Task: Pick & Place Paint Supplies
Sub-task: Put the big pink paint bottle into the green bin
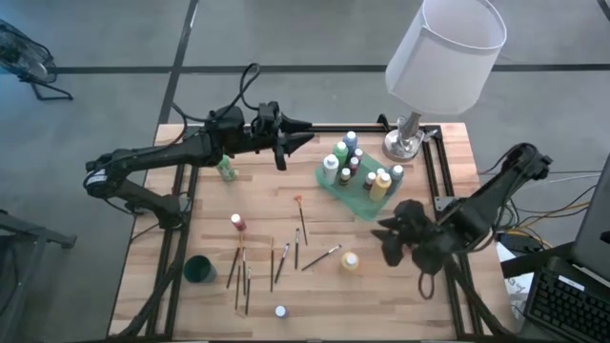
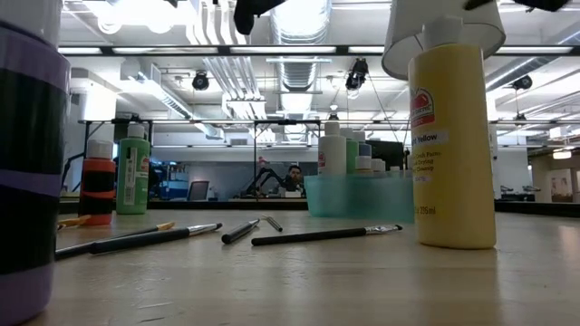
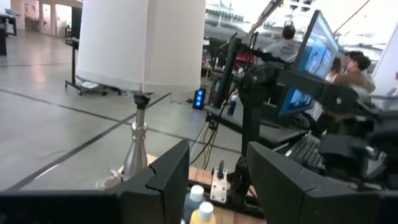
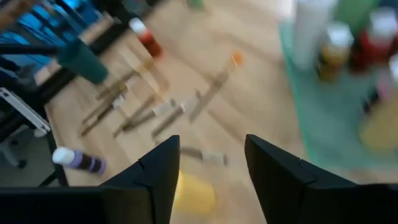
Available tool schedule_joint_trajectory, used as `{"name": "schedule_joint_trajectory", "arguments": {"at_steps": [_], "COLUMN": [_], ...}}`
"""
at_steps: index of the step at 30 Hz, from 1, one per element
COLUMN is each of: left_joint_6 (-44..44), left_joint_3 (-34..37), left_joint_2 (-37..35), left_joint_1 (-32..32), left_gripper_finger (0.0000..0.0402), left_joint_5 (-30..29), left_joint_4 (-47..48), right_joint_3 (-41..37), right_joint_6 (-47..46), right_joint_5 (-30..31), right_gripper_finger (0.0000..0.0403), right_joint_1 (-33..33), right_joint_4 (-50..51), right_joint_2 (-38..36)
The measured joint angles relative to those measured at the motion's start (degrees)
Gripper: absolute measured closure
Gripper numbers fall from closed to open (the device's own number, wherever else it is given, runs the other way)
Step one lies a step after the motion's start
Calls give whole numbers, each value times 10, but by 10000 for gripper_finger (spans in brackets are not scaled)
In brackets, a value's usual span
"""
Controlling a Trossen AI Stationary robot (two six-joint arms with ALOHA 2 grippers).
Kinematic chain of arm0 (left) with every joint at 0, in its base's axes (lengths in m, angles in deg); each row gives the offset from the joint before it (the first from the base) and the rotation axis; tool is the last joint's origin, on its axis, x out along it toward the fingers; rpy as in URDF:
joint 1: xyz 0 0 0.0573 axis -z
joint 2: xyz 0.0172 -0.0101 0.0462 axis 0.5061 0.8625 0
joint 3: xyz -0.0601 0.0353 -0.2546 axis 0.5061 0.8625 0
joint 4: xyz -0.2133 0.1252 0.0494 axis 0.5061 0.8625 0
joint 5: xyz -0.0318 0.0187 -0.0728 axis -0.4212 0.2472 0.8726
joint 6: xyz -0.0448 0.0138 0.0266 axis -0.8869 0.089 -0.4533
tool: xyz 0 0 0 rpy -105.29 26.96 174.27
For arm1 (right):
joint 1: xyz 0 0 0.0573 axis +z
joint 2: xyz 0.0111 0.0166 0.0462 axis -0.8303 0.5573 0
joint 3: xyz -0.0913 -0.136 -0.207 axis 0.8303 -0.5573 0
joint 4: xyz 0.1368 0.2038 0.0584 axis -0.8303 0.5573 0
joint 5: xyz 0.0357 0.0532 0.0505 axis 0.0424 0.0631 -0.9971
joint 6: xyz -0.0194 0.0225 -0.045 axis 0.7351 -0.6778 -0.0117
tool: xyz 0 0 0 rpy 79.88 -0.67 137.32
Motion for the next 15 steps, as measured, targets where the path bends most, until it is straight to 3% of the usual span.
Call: {"name": "schedule_joint_trajectory", "arguments": {"at_steps": [7, 15], "left_joint_6": [40, 90], "left_joint_3": [0, 0], "left_joint_2": [0, 0], "left_joint_1": [0, 0], "left_gripper_finger": [234, 234], "left_joint_5": [0, 0], "left_joint_4": [59, 117], "right_joint_3": [0, 0], "right_joint_6": [-164, -254], "right_joint_5": [-131, -190], "right_gripper_finger": [267, 307], "right_joint_1": [19, 56], "right_joint_4": [89, 117], "right_joint_2": [-43, -45]}}
